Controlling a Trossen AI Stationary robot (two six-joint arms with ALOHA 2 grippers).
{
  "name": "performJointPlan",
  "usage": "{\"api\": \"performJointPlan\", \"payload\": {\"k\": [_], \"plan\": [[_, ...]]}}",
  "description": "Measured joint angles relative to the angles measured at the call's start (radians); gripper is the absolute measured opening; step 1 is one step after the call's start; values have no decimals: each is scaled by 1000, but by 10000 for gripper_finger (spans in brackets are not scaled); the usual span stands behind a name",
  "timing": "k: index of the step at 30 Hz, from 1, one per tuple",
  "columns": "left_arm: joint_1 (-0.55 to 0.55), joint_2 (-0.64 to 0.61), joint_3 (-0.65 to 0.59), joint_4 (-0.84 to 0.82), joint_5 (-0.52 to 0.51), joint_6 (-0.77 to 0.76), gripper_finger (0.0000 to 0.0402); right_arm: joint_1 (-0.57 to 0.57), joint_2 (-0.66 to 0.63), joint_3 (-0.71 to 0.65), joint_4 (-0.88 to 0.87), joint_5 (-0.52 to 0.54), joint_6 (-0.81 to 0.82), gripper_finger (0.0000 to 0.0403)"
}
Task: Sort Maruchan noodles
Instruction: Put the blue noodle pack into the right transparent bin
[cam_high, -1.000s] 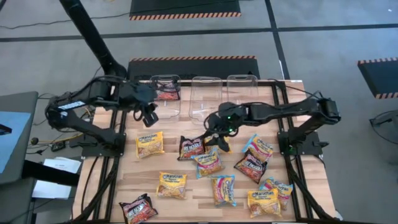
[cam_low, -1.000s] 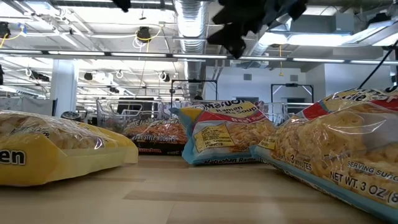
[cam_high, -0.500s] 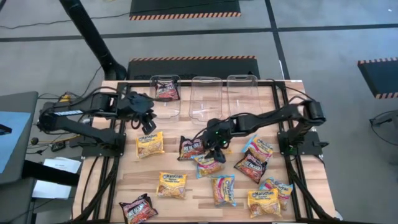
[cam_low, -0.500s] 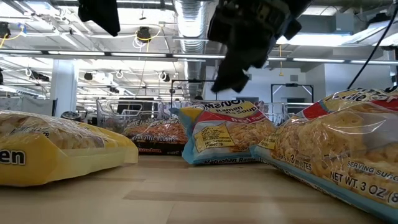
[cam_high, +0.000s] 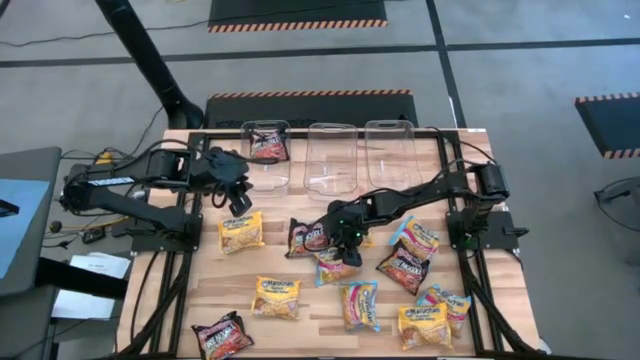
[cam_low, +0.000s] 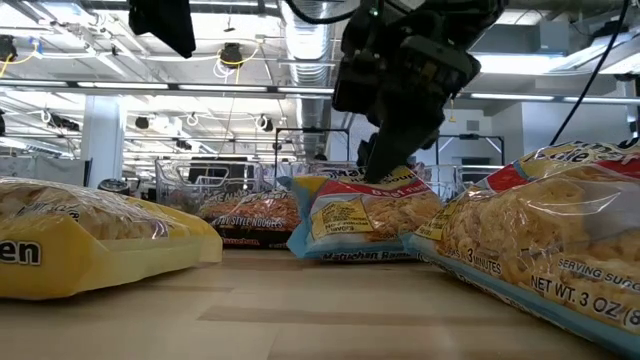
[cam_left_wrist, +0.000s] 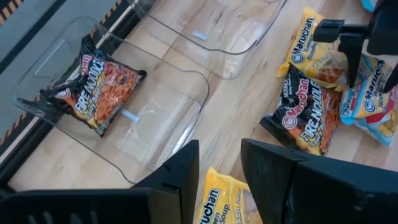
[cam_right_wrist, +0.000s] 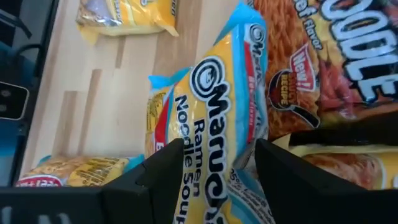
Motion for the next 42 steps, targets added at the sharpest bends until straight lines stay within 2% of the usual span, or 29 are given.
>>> {"api": "performJointPlan", "payload": {"k": [5,19,29,42], "plan": [[0,0,0,8,-1,9,107,0,0,0,-31,1,1,192],[0,0,0,8,-1,33,107,0,-2,0,-35,-33,60,13],[0,0,0,8,-1,74,107,-1,-88,61,-130,-22,49,5],[0,1,1,8,0,92,107,-42,-289,180,-365,273,-76,3]]}}
